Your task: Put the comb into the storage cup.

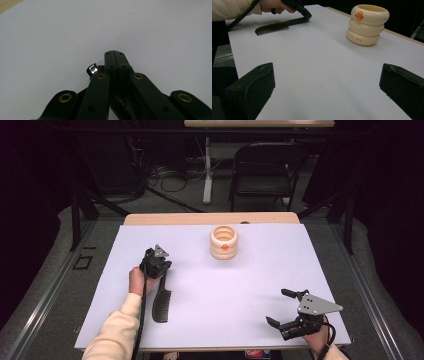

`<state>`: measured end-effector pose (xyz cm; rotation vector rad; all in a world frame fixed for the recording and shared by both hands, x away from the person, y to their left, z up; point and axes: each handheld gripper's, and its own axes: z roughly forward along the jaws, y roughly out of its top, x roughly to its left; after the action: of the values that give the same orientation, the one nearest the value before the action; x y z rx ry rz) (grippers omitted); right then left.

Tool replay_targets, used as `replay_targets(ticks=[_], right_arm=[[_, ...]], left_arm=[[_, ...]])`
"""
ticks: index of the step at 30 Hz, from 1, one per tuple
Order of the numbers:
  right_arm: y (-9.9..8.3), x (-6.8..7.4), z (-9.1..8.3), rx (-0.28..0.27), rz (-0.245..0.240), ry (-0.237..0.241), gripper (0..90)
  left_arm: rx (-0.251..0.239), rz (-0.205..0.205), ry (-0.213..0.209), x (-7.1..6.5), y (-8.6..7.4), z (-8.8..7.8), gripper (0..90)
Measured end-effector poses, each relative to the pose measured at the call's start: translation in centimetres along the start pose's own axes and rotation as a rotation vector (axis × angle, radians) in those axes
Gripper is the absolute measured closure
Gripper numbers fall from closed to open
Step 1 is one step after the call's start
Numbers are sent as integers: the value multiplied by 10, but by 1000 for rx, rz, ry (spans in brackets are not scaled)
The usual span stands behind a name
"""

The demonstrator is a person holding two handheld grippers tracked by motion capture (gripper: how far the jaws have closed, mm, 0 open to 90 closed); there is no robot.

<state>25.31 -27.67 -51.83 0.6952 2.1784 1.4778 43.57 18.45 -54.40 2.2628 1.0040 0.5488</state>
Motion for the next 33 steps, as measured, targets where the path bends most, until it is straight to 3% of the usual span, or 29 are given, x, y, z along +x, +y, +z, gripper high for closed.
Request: replay_targets(ticks=[33], right_arm=[[0, 0, 1, 4, 2, 3, 0]], left_arm=[[16, -50, 79, 19, -13, -3, 900]])
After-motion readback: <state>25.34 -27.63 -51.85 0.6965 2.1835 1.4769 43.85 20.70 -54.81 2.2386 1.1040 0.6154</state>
